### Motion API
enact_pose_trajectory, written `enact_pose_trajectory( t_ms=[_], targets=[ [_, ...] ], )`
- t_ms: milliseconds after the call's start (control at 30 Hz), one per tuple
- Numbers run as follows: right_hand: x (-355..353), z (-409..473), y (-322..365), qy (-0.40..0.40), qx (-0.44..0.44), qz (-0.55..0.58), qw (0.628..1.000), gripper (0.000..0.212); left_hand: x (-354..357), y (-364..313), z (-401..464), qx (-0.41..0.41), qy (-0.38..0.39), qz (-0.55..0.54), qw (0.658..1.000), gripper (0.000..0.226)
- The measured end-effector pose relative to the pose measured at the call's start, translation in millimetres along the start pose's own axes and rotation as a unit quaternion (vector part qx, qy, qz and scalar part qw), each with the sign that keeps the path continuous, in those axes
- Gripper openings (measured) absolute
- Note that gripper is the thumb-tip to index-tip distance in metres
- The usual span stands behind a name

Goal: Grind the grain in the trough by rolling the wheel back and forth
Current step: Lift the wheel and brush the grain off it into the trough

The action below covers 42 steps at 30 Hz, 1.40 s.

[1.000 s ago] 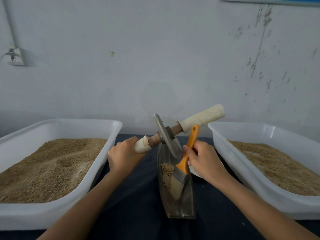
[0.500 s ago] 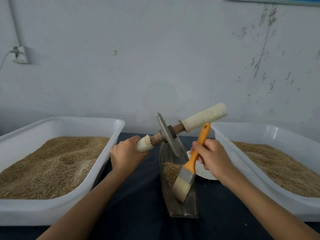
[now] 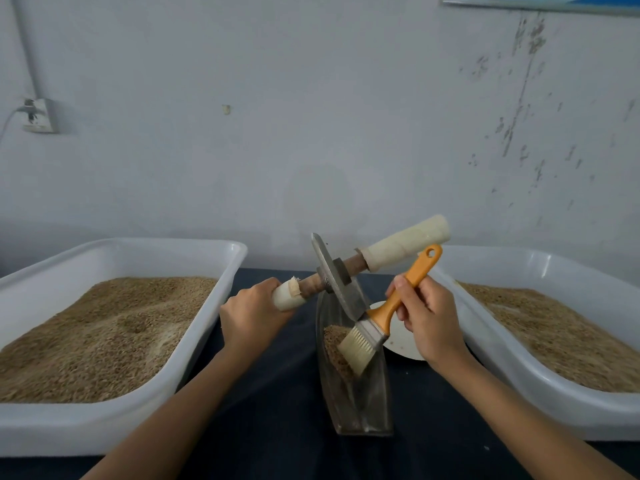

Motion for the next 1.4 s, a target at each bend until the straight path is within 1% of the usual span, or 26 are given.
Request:
enact_pose_trajectory(
  t_ms=[100, 133, 233, 300, 433, 500, 567, 600, 667, 733, 800, 867, 933, 967, 1033, 1100, 1133, 1200, 1267, 1333, 1400],
  targets=[
    [6, -3, -18, 0.028, 0.063, -0.035, 0.997, 0.034, 2, 0, -1, 0.004, -0.002, 0.007, 1.0, 0.024],
    [4, -3, -21, 0.021, 0.076, -0.048, 0.996, 0.035, 3, 0, -2, 0.006, -0.001, 0.007, 1.0, 0.024],
    [-13, 2, -27, -0.041, 0.1, -0.061, 0.992, 0.038, 5, 1, -3, 0.012, 0.0, 0.001, 1.0, 0.024],
    [-24, 6, -29, -0.068, 0.115, -0.068, 0.989, 0.038, 6, 1, -3, 0.013, -0.001, 0.002, 1.0, 0.024],
    [-36, 13, -25, -0.064, 0.106, -0.148, 0.981, 0.037, 6, 1, -2, 0.015, -0.002, 0.004, 1.0, 0.023],
    [-46, 14, -18, -0.093, 0.083, -0.169, 0.978, 0.038, 5, 2, 0, 0.014, -0.002, 0.011, 1.0, 0.023],
    [-53, 14, -10, -0.126, 0.052, -0.163, 0.977, 0.037, 4, 4, 0, 0.013, -0.005, 0.012, 1.0, 0.024],
    [-53, 14, -8, -0.13, 0.044, -0.147, 0.98, 0.036, 4, 5, -1, 0.012, -0.007, 0.011, 1.0, 0.024],
    [-46, 14, -12, -0.104, 0.055, -0.114, 0.987, 0.034, 4, 7, -1, 0.008, -0.012, 0.012, 1.0, 0.023],
    [-43, 12, -16, -0.083, 0.068, -0.125, 0.986, 0.035, 4, 7, -2, 0.008, -0.016, 0.018, 1.0, 0.022],
    [-50, 10, -8, -0.118, 0.031, -0.13, 0.984, 0.036, 4, 6, -2, 0.008, -0.017, 0.022, 1.0, 0.022],
    [-56, 6, 10, -0.149, -0.045, -0.115, 0.981, 0.037, 5, 7, -2, 0.01, -0.013, 0.024, 1.0, 0.022],
    [-53, 1, 27, -0.128, -0.137, -0.14, 0.972, 0.041, 5, 6, -1, 0.015, -0.012, 0.028, 0.999, 0.021],
    [-50, -1, 34, -0.099, -0.183, -0.18, 0.961, 0.04, 5, 6, -1, 0.019, -0.013, 0.029, 0.999, 0.021],
    [-35, -11, 39, -0.016, -0.256, -0.298, 0.919, 0.028, 4, 5, -1, 0.022, -0.014, 0.028, 0.999, 0.021],
    [-23, -23, 30, 0.058, -0.303, -0.381, 0.871, 0.011, 3, 5, -1, 0.022, -0.016, 0.024, 0.999, 0.02],
    [-19, -29, 21, 0.088, -0.312, -0.412, 0.852, 0.011, 3, 5, -1, 0.022, -0.016, 0.022, 0.999, 0.02],
    [-12, -40, 0, 0.156, -0.306, -0.466, 0.815, 0.04, 4, 5, -2, 0.022, -0.015, 0.02, 0.999, 0.021],
    [-7, -49, -17, 0.217, -0.298, -0.519, 0.771, 0.057, 5, 4, -4, 0.025, -0.014, 0.022, 0.999, 0.023],
    [-6, -56, -28, 0.259, -0.296, -0.551, 0.736, 0.06, 6, 3, -6, 0.029, -0.013, 0.019, 0.999, 0.025],
    [-5, -60, -31, 0.282, -0.293, -0.564, 0.719, 0.058, 7, 2, -7, 0.036, -0.01, 0.02, 0.999, 0.026]
  ],
)
Point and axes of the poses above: each hand's wrist, its own z-axis towards the middle knuckle, its own x-axis out of the palm, y = z × x, the point moved 9 cm from there along z, towards the middle knuckle, and after that the axes turned 8 degrees about -x, right-handed, at the moved point
